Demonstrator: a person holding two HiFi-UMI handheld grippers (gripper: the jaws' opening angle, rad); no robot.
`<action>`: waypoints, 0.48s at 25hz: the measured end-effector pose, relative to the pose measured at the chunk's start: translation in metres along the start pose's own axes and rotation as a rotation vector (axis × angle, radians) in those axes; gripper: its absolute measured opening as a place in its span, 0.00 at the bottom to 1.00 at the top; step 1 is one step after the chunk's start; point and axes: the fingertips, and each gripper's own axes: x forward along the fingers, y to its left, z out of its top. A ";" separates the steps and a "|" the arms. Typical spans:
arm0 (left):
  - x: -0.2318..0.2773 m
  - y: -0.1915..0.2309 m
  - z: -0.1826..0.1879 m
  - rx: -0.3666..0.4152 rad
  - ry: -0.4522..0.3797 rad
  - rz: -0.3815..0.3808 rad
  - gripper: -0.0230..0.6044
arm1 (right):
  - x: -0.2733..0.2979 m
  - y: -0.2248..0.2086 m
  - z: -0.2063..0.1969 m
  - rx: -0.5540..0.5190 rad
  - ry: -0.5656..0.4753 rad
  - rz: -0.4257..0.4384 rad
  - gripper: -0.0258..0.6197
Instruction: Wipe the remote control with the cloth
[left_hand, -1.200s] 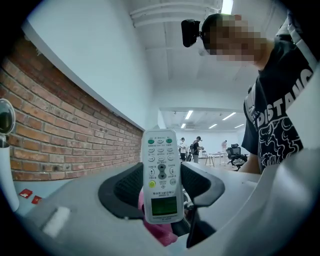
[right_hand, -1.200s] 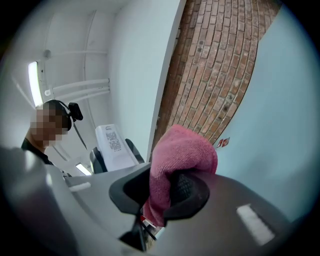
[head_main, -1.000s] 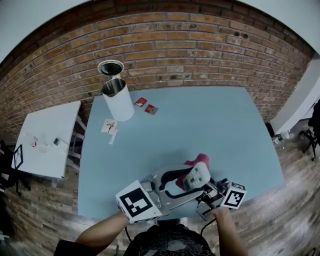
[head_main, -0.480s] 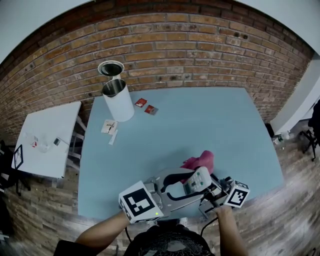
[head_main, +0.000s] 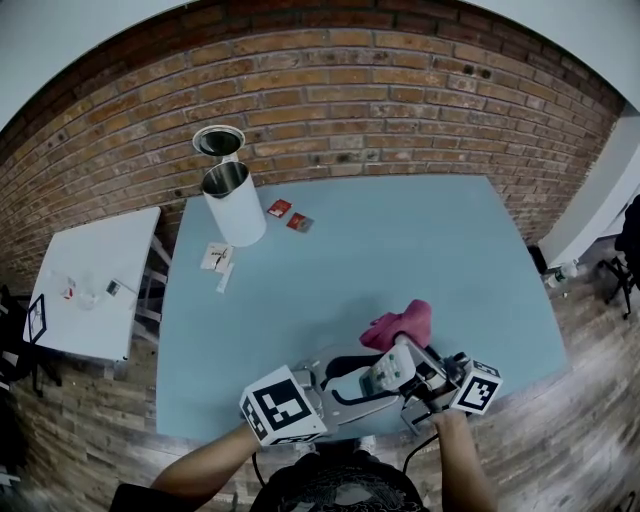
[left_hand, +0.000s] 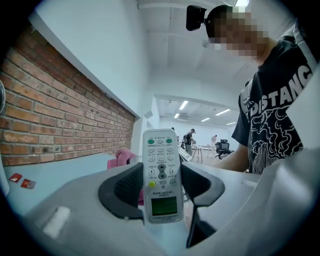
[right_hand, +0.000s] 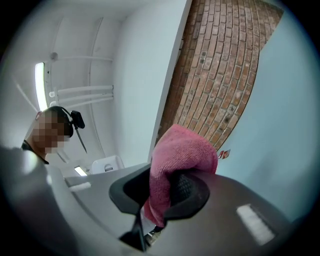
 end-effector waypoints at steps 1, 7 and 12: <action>0.000 0.002 -0.005 -0.001 0.011 0.006 0.41 | -0.002 -0.005 -0.001 -0.008 0.002 -0.026 0.14; -0.002 0.020 -0.059 0.004 0.174 0.069 0.41 | -0.025 -0.043 -0.011 -0.056 0.009 -0.234 0.14; -0.008 0.034 -0.123 0.020 0.414 0.097 0.41 | -0.047 -0.065 -0.025 -0.059 0.037 -0.345 0.14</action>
